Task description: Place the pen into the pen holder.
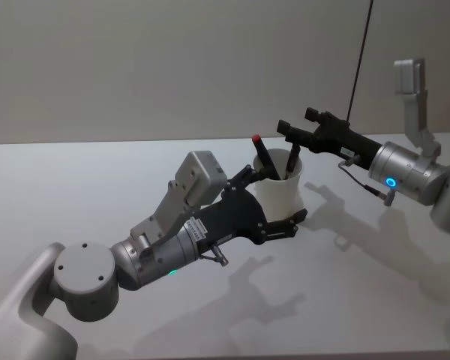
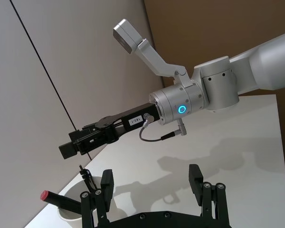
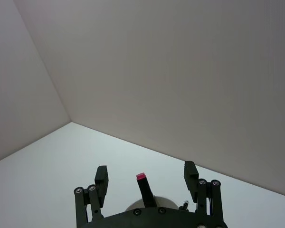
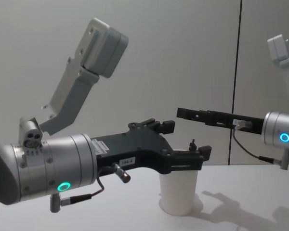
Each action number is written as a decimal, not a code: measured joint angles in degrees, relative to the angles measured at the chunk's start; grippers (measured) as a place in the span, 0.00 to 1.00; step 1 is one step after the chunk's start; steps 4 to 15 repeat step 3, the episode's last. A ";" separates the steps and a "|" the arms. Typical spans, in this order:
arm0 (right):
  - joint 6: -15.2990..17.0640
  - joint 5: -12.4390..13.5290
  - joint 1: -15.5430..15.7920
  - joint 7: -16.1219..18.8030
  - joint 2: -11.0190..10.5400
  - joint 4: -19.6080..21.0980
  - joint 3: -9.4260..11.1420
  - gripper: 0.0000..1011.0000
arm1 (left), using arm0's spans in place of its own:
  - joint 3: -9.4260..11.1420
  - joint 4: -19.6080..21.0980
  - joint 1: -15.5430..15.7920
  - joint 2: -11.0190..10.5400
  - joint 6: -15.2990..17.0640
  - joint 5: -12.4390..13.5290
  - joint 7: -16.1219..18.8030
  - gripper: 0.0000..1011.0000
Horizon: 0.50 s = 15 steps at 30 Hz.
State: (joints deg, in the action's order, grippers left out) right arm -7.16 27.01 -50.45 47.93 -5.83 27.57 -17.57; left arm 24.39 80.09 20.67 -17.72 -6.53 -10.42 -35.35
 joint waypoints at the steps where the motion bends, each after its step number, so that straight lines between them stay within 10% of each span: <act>1: 0.00 0.01 0.00 0.01 0.00 0.00 0.00 0.99 | 0.00 0.00 0.00 0.00 0.00 0.00 0.00 0.99; 15: -0.01 0.02 0.00 0.01 0.00 0.00 0.00 0.99 | 0.00 0.00 0.00 0.00 0.00 0.00 0.00 0.99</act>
